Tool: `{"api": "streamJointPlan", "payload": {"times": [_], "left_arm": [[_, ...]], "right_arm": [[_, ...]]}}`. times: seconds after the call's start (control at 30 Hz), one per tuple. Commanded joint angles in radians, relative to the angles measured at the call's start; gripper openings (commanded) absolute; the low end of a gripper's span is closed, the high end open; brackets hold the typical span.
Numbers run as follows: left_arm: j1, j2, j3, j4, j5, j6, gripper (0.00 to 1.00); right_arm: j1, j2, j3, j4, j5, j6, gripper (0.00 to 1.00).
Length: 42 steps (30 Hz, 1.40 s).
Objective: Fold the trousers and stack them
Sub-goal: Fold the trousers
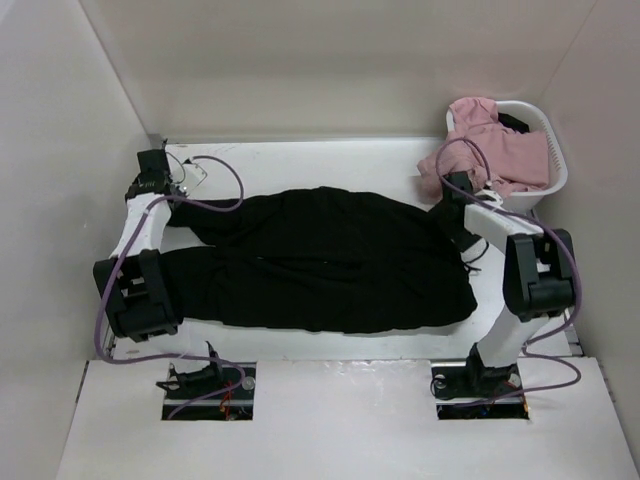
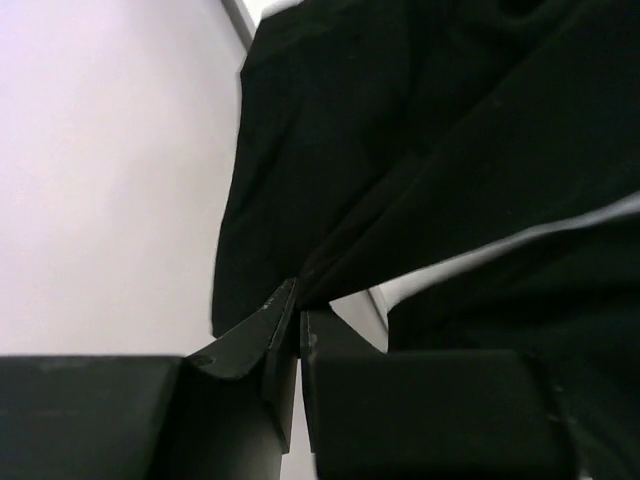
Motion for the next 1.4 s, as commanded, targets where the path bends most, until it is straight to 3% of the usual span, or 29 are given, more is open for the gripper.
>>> {"api": "streamJointPlan", "payload": {"times": [0.0,0.1,0.2,0.23,0.27,0.37,0.57,0.87,1.13,1.23,1.27,1.33,1.37], "left_arm": [[0.036,-0.053,-0.081,0.005,0.001,0.082,0.04],[0.070,-0.064,-0.118,0.013,0.001,0.096,0.05],[0.102,-0.047,-0.128,0.043,0.001,0.087,0.05],[0.109,-0.044,-0.128,0.050,0.001,0.084,0.05],[0.113,-0.042,-0.125,0.053,0.001,0.081,0.06],[0.119,-0.034,-0.114,0.059,0.001,0.079,0.06],[0.145,-0.018,-0.068,0.082,0.001,0.064,0.06],[0.175,-0.010,-0.066,0.083,0.022,0.058,0.07],[0.156,0.002,-0.048,0.083,0.028,0.050,0.08],[0.156,0.015,-0.023,0.085,0.028,0.044,0.08],[0.156,0.016,-0.019,0.086,0.028,0.042,0.08],[0.156,0.018,-0.014,0.093,0.028,0.042,0.08],[0.157,0.019,-0.011,0.096,0.028,0.042,0.08]], "right_arm": [[0.115,0.024,0.193,-0.038,0.089,-0.011,1.00],[0.175,0.104,0.335,-0.035,0.103,-0.179,1.00],[0.169,0.210,0.410,-0.079,0.015,-0.190,1.00],[0.152,0.233,0.416,-0.096,-0.011,-0.171,0.98],[0.147,0.244,0.418,-0.104,-0.018,-0.168,0.88],[0.144,0.238,0.428,-0.133,-0.032,-0.173,1.00],[0.196,0.227,0.471,-0.221,-0.050,-0.196,1.00],[0.204,0.330,0.545,-0.380,-0.059,0.312,1.00],[0.198,0.549,0.787,-0.526,-0.139,0.405,1.00],[0.198,0.542,0.745,-0.511,-0.148,0.447,0.89],[0.198,0.532,0.728,-0.491,-0.153,0.448,0.81],[0.192,0.509,0.680,-0.433,-0.165,0.442,0.56],[0.187,0.491,0.648,-0.394,-0.173,0.436,0.35]]}}
